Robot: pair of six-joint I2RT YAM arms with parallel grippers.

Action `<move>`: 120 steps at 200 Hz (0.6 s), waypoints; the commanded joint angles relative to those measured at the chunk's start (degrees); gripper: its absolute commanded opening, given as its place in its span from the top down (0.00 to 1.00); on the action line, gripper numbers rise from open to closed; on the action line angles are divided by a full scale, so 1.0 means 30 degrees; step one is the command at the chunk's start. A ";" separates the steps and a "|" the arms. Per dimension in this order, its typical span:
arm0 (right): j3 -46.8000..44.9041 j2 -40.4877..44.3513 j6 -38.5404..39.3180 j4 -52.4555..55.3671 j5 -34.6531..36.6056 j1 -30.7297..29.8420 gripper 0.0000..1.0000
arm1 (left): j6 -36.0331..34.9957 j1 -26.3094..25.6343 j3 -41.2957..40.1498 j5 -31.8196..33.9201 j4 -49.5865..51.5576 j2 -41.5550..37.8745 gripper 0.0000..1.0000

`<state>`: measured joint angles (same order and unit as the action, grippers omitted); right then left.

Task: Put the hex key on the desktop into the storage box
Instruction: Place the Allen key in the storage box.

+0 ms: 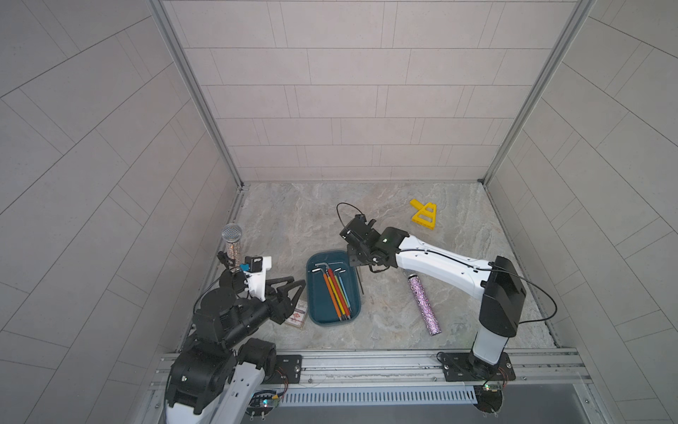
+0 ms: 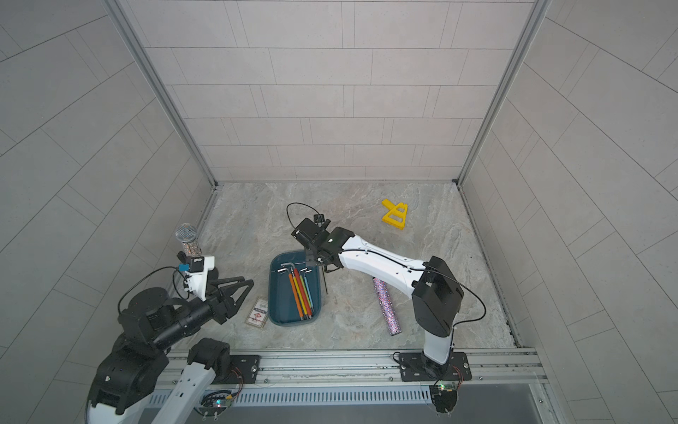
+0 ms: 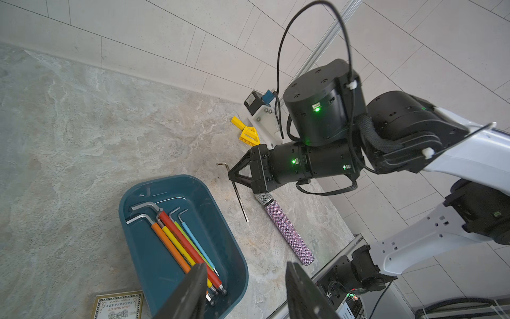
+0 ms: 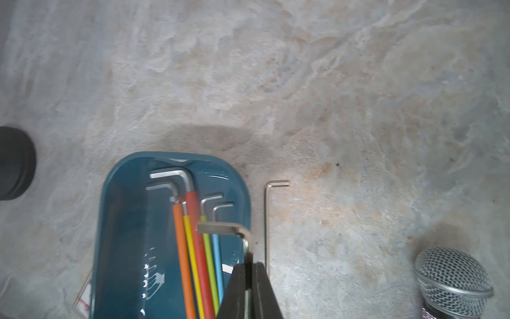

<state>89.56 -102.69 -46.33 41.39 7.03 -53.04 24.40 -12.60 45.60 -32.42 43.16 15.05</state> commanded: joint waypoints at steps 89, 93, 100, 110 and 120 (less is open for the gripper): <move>0.2424 -0.5076 -0.0079 0.1481 -0.2573 -0.1006 1.00 | -0.0253 0.0150 -0.0149 -0.0214 -0.0411 -0.0182 0.47; 0.2432 -0.5229 -0.0153 0.1519 -0.2608 -0.0967 1.00 | -0.0239 0.0148 -0.0158 -0.0235 -0.0411 -0.0182 0.47; 0.2461 -0.5471 -0.0280 0.1597 -0.2608 -0.0911 1.00 | -0.0253 0.0147 -0.0169 -0.0236 -0.0421 -0.0182 0.47; 0.2492 -0.5759 -0.0420 0.1731 -0.2631 -0.0812 1.00 | -0.0242 0.0150 -0.0144 -0.0234 -0.0411 -0.0182 0.47; 0.2534 -0.5946 -0.0531 0.1760 -0.2608 -0.0693 1.00 | -0.0246 0.0142 -0.0143 -0.0235 -0.0411 -0.0182 0.47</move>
<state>96.01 -119.55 -46.35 44.12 -0.51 -55.79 24.40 -12.58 45.60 -32.58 43.16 15.03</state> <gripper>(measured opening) 0.088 0.533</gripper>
